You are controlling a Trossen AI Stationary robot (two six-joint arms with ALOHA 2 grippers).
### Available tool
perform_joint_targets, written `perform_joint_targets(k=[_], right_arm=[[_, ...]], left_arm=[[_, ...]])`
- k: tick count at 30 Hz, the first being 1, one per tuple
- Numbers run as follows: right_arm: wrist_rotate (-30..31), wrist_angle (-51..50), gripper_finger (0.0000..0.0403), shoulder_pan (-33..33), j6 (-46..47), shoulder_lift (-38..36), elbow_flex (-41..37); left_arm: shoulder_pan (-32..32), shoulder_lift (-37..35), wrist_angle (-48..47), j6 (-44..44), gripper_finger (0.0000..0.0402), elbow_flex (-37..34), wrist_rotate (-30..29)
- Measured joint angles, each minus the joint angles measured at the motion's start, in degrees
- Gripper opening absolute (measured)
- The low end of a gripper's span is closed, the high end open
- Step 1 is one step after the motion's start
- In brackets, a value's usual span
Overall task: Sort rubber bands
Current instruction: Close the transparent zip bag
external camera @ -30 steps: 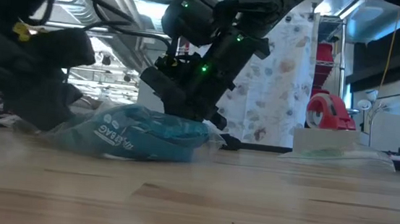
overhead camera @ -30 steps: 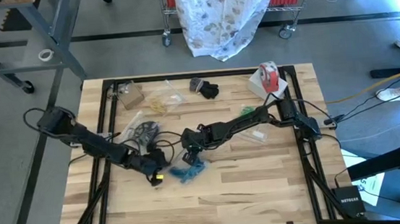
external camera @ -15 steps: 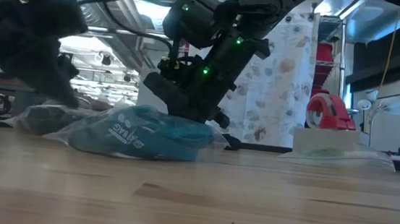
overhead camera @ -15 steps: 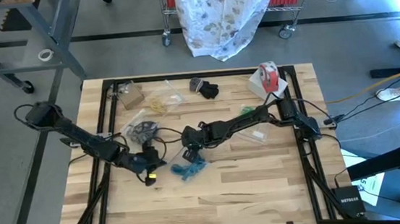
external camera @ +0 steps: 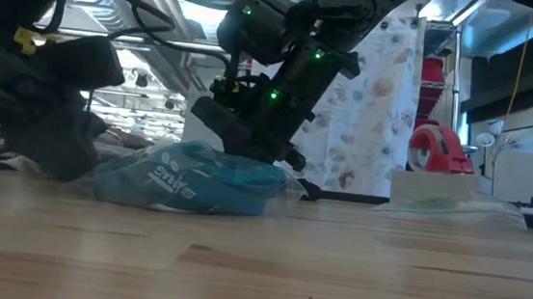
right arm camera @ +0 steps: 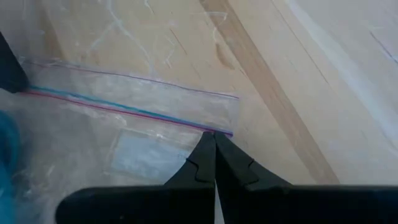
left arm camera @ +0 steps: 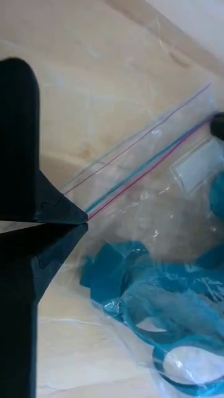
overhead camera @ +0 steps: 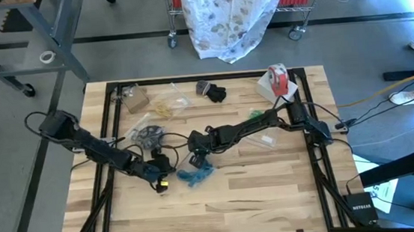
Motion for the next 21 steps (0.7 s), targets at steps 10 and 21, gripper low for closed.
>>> perform_joint_targets(k=[10,21], right_arm=[[0.35,-0.33,0.0,-0.16,0.0,0.0,0.02],[-0.04,-1.32,0.0,-0.7,0.19,-0.04,0.17]], left_arm=[[-2.45,1.0,-5.59,-0.99,0.0,0.35,-1.35],[-7.97,0.69,-10.0,-6.18,0.0,0.35,-4.46]])
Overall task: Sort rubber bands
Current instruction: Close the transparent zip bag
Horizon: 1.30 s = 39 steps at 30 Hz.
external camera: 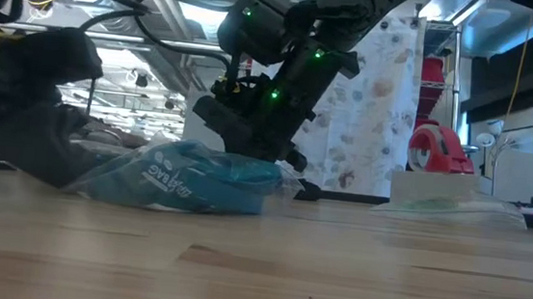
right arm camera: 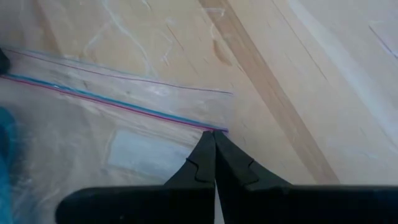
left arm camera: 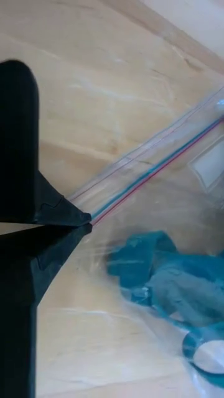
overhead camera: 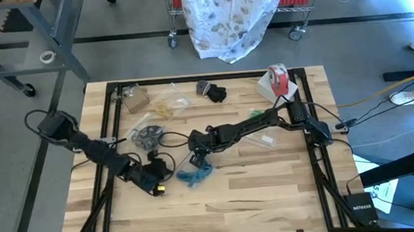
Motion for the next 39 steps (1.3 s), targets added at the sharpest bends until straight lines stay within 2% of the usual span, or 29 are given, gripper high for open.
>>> perform_joint_targets(k=[7,12,15,19,22,25,35,39], right_arm=[[0.12,-0.1,0.0,0.0,0.33,-0.04,0.0],[0.59,-2.56,0.0,0.05,-0.83,-3.06,-0.45],[0.46,-4.44,0.0,-0.02,-2.6,-6.33,-0.83],[-6.12,1.32,0.0,1.91,-8.7,-11.04,-0.33],[-13.24,6.34,0.0,5.34,-14.96,-10.75,-0.51],[-15.5,11.64,0.0,8.74,-21.09,-8.55,-0.5],[-14.74,18.8,0.0,13.07,-35.38,-1.16,-0.35],[-5.22,19.95,0.0,10.85,-33.06,0.73,-0.43]], left_arm=[[-2.98,-2.05,-2.27,-6.47,0.0,-0.26,-0.48],[-3.85,-11.09,-8.31,-7.53,0.0,-0.72,4.48],[-3.83,-17.96,-14.62,-8.33,0.0,-0.66,3.88],[-3.72,-24.63,-22.76,-9.26,0.0,-0.61,1.39],[-3.7,-27.57,-24.02,-7.53,0.0,-0.59,-2.57],[-3.59,-28.49,-23.16,-5.32,0.0,-0.52,-6.42],[-1.64,-28.27,-23.08,-4.8,0.0,-0.46,-8.3],[-0.98,-28.31,-22.97,-5.4,0.0,-0.42,-8.35]])
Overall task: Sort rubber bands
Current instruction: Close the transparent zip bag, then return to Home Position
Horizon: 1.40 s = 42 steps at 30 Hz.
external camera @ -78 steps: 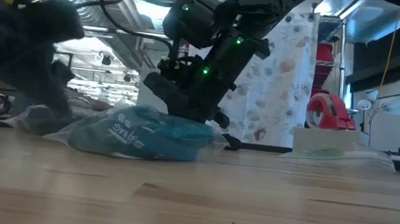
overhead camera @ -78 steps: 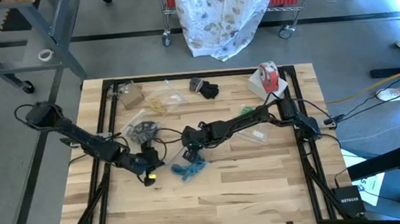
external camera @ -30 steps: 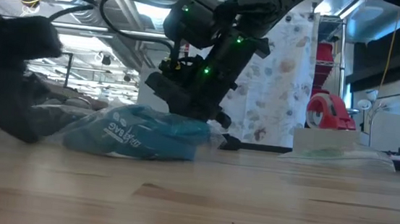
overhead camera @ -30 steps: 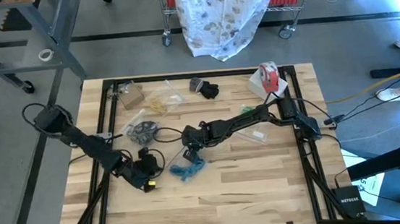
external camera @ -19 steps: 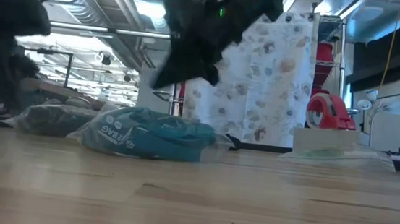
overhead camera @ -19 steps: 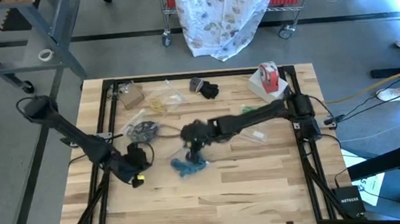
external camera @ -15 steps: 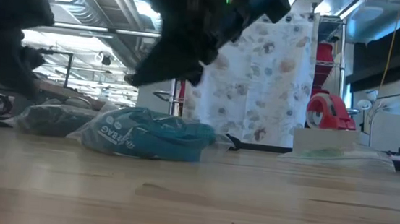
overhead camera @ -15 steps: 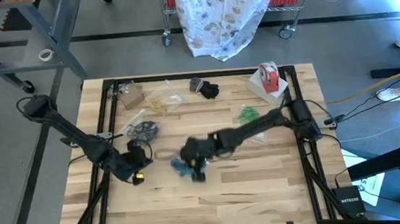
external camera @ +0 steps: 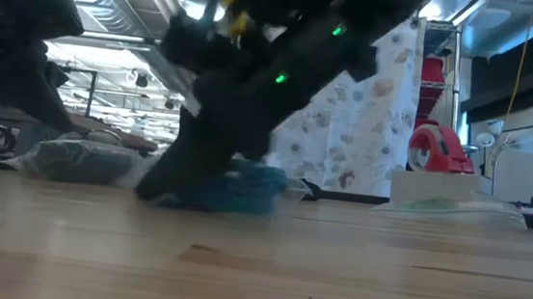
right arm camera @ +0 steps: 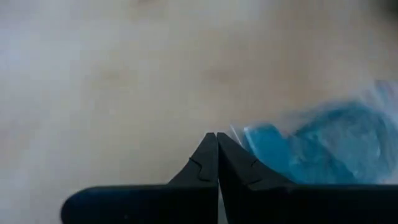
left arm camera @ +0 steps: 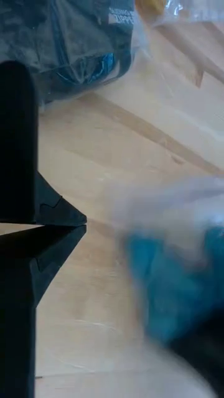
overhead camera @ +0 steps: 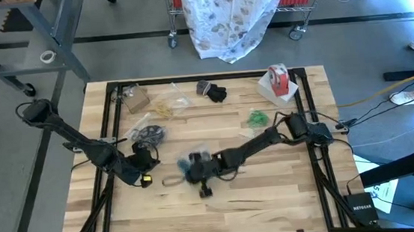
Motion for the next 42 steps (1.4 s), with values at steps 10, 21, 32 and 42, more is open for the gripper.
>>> perform_joint_targets(k=[10,21,32,42], right_arm=[[6.17,-4.22,0.0,-11.86,0.89,-0.32,0.19],[-6.33,-14.7,0.0,-21.03,-9.37,-1.31,0.52],[-17.26,-24.97,0.0,-16.63,-4.56,-14.31,0.15],[-18.77,-7.58,0.0,-16.52,2.14,-32.67,-17.49]], left_arm=[[0.04,-0.01,0.08,-1.07,0.0,0.04,-0.13],[0.08,-0.03,0.04,-0.53,0.0,0.07,-0.15],[2.98,-2.91,1.46,10.91,0.0,5.49,1.26],[13.65,-22.69,1.55,29.32,0.0,6.3,6.23]])
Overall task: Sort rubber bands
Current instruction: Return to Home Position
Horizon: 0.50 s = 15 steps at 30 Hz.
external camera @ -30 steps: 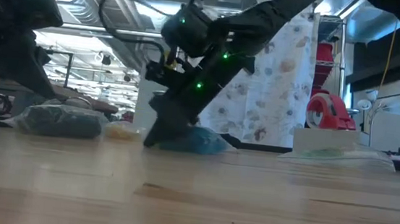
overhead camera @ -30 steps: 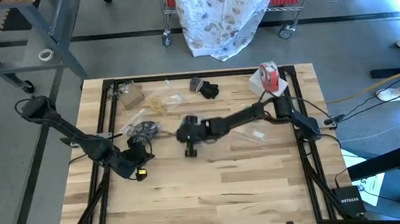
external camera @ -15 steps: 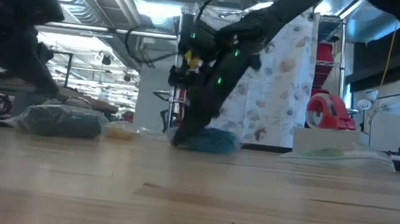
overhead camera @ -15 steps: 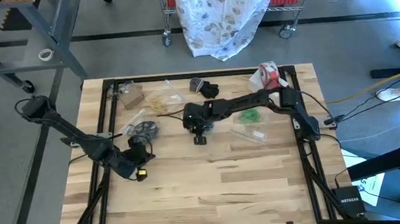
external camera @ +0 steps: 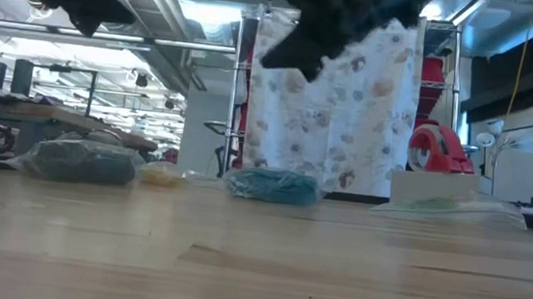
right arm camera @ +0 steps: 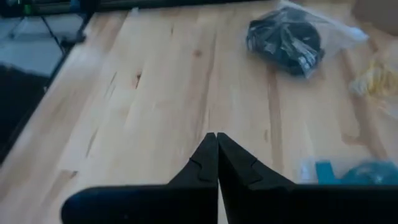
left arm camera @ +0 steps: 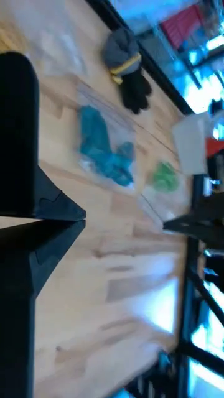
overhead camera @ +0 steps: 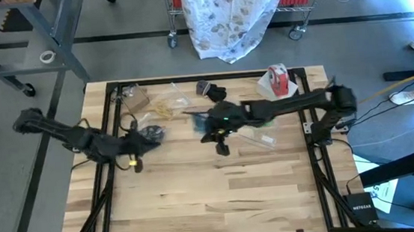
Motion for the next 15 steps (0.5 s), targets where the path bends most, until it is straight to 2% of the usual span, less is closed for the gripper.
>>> perform_joint_targets(k=[5,9,12,15], right_arm=[[4.8,16.46,0.0,-0.3,5.54,-11.65,-16.67],[6.18,25.77,0.0,-0.28,9.67,-20.59,-28.55],[6.68,33.73,0.0,-0.23,13.98,-27.33,-35.95],[6.94,36.96,0.0,-0.23,15.84,-32.71,-42.32]], left_arm=[[5.93,-9.39,0.16,1.69,0.0,-3.36,5.7],[8.11,-15.05,-0.55,1.86,0.0,-5.48,5.6],[8.78,-17.91,-3.17,-1.52,0.0,-5.71,5.21],[8.94,-18.95,-5.01,-4.51,0.0,-5.75,5.27]])
